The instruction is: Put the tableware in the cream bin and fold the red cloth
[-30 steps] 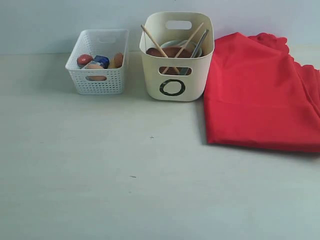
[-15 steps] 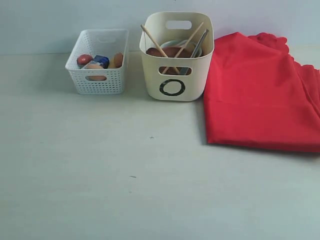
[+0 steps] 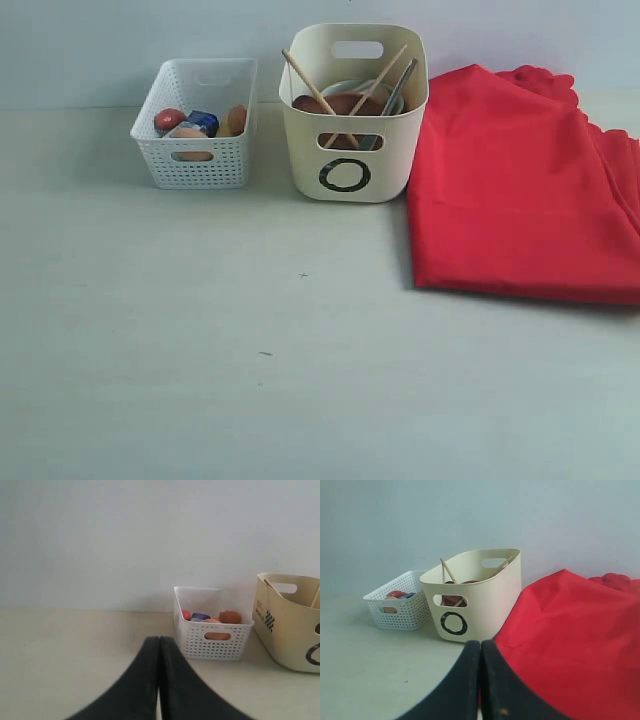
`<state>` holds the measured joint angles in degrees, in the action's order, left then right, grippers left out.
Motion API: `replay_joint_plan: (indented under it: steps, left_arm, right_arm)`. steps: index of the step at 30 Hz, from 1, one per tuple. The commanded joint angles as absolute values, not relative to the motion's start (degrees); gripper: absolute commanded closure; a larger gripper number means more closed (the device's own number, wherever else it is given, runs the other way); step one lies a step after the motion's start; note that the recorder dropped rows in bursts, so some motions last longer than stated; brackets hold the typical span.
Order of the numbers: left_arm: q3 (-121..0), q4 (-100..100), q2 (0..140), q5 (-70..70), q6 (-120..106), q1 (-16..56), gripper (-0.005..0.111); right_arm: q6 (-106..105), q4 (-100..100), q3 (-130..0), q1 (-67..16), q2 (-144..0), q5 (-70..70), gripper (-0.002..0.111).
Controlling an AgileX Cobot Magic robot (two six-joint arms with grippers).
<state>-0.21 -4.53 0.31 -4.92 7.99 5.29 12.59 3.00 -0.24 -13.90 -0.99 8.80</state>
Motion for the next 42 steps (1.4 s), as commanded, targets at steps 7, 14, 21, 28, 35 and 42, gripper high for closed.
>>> replay_joint_plan:
  steps: [7, 14, 21, 28, 35, 42]
  left_arm:
    - [0.00, -4.01, 0.00, -5.94, 7.64, 5.12, 0.106]
    - [0.00, -4.01, 0.00, -5.94, 7.64, 5.12, 0.106]
    - [0.00, -4.01, 0.00, -5.94, 7.64, 5.12, 0.106]
    - [0.00, -4.01, 0.00, -5.94, 7.64, 5.12, 0.106]
    - [0.00, -4.01, 0.00, -5.94, 7.64, 5.12, 0.106]
    - [0.00, -5.17, 0.00, -9.32, 6.12, 5.12, 0.106]
  right_arm:
    - [12.69, 3.30, 0.00, -14.02, -0.56, 8.49, 0.108]
    - [12.69, 3.30, 0.00, -14.02, -0.56, 8.49, 0.108]
    - [12.69, 3.30, 0.00, -14.02, -0.56, 8.49, 0.108]
    - [12.69, 3.30, 0.00, -14.02, -0.56, 8.49, 0.108]
    - [12.69, 3.30, 0.00, -14.02, -0.56, 8.49, 0.108]
    - [12.69, 3.30, 0.00, -14.02, -0.56, 8.49, 0.108]
